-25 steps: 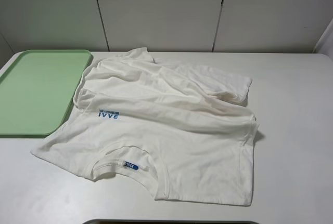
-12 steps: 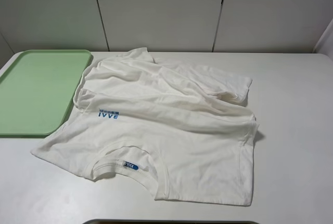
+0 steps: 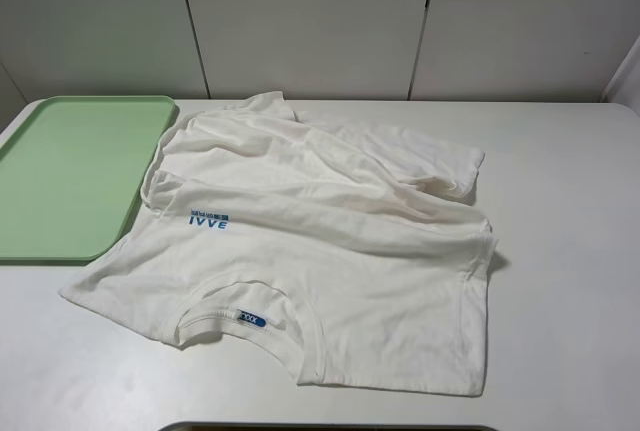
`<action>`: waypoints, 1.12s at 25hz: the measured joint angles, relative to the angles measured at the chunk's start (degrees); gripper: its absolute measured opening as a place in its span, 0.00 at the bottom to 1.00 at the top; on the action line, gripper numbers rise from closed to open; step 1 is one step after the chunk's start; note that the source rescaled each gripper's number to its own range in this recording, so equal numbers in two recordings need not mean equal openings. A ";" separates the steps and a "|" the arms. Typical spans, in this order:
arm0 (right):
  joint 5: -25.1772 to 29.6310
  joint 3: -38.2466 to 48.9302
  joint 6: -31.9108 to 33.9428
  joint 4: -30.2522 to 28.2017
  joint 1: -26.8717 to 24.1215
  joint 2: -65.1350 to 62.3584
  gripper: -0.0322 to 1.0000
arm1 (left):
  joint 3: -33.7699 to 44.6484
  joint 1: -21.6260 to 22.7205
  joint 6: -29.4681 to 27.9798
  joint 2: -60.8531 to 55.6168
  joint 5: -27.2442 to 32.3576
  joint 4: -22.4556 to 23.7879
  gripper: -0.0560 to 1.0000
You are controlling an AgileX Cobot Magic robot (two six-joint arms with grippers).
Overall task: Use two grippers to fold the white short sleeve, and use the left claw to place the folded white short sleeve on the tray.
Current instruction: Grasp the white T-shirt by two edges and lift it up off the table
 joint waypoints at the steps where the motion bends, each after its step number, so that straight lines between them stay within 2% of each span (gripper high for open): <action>1: 0.00 0.00 0.00 0.00 0.00 0.00 1.00 | 0.00 0.00 0.00 0.00 0.00 0.00 0.96; 21: 0.06 0.00 0.00 0.00 0.00 0.00 1.00 | -0.25 0.00 0.00 0.06 0.00 0.00 0.95; 25: 0.16 -1.00 0.00 0.65 0.00 0.00 1.00 | -1.66 0.00 -0.28 1.38 0.16 -1.15 0.94; 27: 0.18 -2.05 0.00 0.87 0.00 0.42 1.00 | -4.15 0.00 -0.33 4.72 0.22 -2.14 0.93; 28: 0.23 -2.86 0.00 1.01 0.00 0.71 1.00 | -8.07 0.00 -0.09 7.76 0.34 -2.72 0.92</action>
